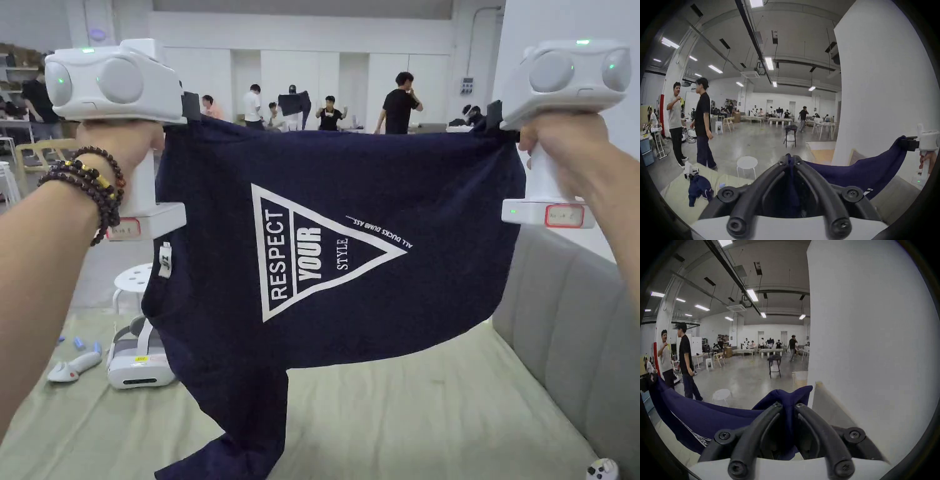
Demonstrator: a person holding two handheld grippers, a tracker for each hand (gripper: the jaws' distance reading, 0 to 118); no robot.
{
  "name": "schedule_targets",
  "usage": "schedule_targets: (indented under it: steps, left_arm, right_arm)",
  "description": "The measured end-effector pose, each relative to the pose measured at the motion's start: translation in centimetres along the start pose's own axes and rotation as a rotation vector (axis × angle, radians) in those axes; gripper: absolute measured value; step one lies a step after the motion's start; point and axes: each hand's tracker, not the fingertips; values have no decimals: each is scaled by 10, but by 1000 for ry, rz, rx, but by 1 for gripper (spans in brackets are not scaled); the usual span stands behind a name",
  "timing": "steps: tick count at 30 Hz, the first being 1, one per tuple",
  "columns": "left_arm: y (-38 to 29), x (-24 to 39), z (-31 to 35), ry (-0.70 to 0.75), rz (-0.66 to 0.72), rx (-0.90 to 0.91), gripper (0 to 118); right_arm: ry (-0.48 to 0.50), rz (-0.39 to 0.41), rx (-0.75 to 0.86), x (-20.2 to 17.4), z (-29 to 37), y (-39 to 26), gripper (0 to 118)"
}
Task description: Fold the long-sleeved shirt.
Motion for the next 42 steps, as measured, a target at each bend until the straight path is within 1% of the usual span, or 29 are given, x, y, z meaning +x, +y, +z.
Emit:
schedule_targets:
  steps: [2, 5, 8, 10, 11, 12, 14, 17, 20, 22, 23, 26, 27, 30, 32, 33, 35, 36, 38, 40, 42]
  left_arm:
    - [-44, -1, -15, -2, -1, -75, 6]
    - [-118, 0, -30, 1, -8, -163, 6]
    - [-185, -1, -41, 13, 15, -241, 6]
    - [-219, -4, -44, 1, 41, -295, 6]
    - [-234, -4, -46, 7, 45, -323, 6]
    - [-245, -4, -44, 8, 40, -347, 6]
    - [-259, -4, -42, 17, 64, -372, 6]
    - [-264, -3, -31, 12, 73, -388, 6]
    - [-265, -1, -3, 32, 44, -352, 6]
    - [-273, 0, 35, 43, 37, -323, 6]
    - [-279, 0, 54, 27, 27, -319, 6]
    - [-305, 2, 127, 9, 2, -327, 6]
    - [-315, 4, 145, 15, 4, -329, 6]
    - [-353, 7, 210, 4, 11, -369, 6]
    - [-385, 8, 243, -9, 3, -444, 6]
    - [-404, 8, 260, 1, 34, -480, 6]
    - [-440, 8, 287, 3, 55, -580, 6]
    - [-456, 7, 297, 9, 73, -619, 6]
    - [-485, 7, 320, 20, 93, -681, 6]
    - [-505, 8, 344, 61, 77, -723, 6]
    - [-514, 8, 365, 64, 84, -759, 6]
  right_arm:
    - [-1, -14, -47, 1, -21, -44, 7]
    - [-15, 3, -182, -1, -58, -114, 7]
    - [-14, -16, -277, -1, -83, -179, 7]
    - [-17, -22, -311, 1, -94, -219, 7]
    - [-14, -26, -329, 0, -92, -235, 7]
    - [-7, -12, -352, -1, -89, -249, 7]
    - [2, -31, -385, 1, -87, -269, 7]
    - [5, -47, -401, 6, -87, -277, 7]
    - [13, -55, -385, 13, -58, -280, 7]
    - [56, -34, -343, 19, -24, -288, 7]
    - [66, -8, -339, 24, -16, -298, 7]
    - [64, 11, -326, 40, 39, -334, 7]
    - [67, 20, -325, 39, 71, -346, 7]
    - [95, 35, -379, 53, 124, -396, 7]
    - [79, 34, -417, 62, 156, -429, 7]
    - [97, 37, -463, 66, 170, -450, 7]
    - [90, 29, -551, 73, 189, -491, 7]
    - [99, 54, -593, 74, 198, -507, 7]
    - [78, 77, -653, 73, 218, -535, 7]
    - [119, 158, -718, 67, 238, -552, 7]
    - [117, 220, -768, 65, 253, -566, 7]
